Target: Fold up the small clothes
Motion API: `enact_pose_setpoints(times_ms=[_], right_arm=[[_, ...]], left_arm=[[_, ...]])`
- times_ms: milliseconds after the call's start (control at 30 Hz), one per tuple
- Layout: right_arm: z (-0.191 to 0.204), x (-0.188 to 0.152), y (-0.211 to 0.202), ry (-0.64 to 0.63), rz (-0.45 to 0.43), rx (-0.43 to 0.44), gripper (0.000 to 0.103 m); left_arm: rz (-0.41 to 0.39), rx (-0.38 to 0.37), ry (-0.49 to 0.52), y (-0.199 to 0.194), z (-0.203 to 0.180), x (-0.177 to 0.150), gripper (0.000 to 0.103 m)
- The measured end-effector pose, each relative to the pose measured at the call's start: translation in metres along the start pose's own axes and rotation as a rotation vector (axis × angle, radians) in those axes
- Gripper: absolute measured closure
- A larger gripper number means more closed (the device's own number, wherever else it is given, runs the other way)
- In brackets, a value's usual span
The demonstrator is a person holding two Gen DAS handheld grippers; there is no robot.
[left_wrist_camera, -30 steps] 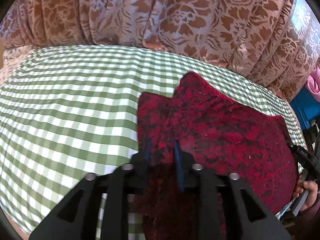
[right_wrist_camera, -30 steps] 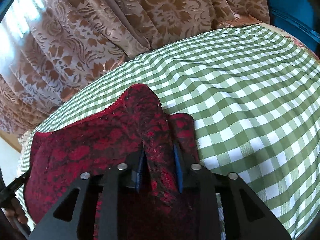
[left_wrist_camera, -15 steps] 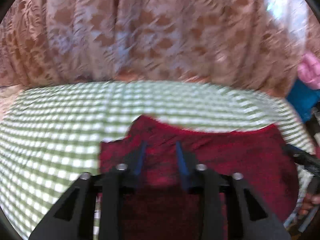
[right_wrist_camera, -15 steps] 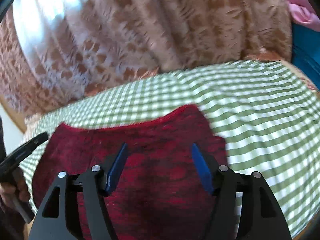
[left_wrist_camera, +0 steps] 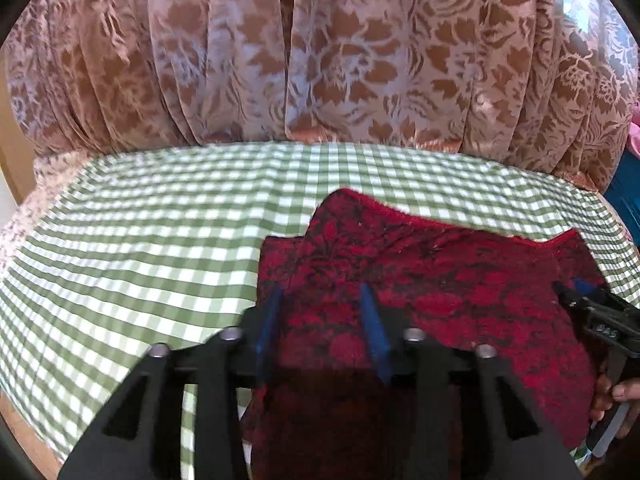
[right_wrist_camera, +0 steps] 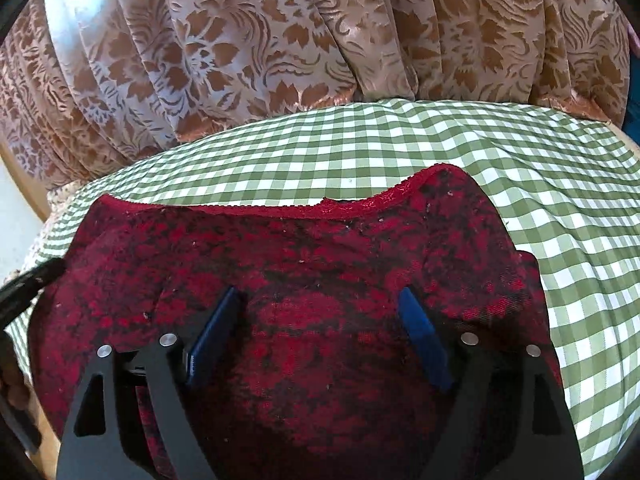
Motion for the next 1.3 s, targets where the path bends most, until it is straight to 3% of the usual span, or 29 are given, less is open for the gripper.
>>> enact_pose_setpoints(times_ms=[333,533,933,1300], right_arm=[[0.001,0.003,-0.002,-0.001,0.003,-0.016,0.022],[0.006,0.006,-0.03,0.04,-0.008,-0.011,0.017],[0.019,-0.025,-0.082,0.056,-0.023,0.032,0.017],[0.007,-0.044,-0.097,0.091,-0.015,0.011,0.017]], left_arm=[[-0.06,-0.017,-0.018,-0.043,0.007,-0.006,0.053],[-0.071,-0.013,-0.023,-0.057,0.018,-0.016,0.048],[-0.047,0.009,-0.048,-0.062,0.05,-0.041,0.043],[0.003,-0.002,-0.073,-0.054,0.065,-0.069,0.042]])
Point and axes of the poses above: each gripper's, at about its wrist camera, not at the fingertips, and y roughly the way its jaws point, z to its left, x to its top, the point moved 9 cm from there along y, roughly the way its jaws point, and after that the axes turned 5 degrees about x, right-handed, at the moved point
